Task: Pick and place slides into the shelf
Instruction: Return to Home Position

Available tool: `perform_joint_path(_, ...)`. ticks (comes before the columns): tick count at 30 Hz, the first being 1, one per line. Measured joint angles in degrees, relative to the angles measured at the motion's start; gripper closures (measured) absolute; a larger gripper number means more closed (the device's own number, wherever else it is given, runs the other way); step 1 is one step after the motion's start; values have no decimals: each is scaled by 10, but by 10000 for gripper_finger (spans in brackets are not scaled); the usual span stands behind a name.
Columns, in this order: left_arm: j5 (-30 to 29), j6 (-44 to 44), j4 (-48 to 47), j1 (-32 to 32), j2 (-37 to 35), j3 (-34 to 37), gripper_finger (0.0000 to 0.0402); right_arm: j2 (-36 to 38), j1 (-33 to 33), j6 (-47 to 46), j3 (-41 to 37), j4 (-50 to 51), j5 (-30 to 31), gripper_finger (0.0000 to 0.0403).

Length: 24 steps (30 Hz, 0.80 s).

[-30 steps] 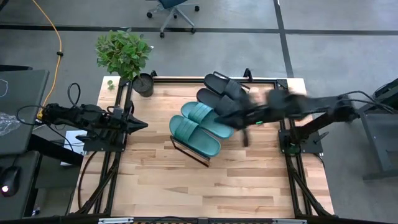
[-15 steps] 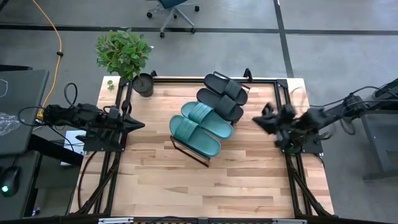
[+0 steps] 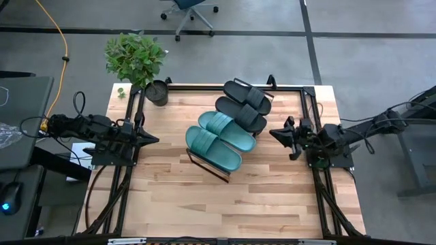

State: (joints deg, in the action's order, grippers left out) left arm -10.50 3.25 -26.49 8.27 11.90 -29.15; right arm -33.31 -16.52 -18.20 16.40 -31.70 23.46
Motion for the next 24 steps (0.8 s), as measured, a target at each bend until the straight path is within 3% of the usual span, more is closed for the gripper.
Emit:
perform_joint_path(12,9,31,-12,0,0,0,402,52,116,-1,-109,-96,-55,403)
perform_joint_path(24,14,54,-58,0,0,0,402,75,188,43,-121,-30,-100,403)
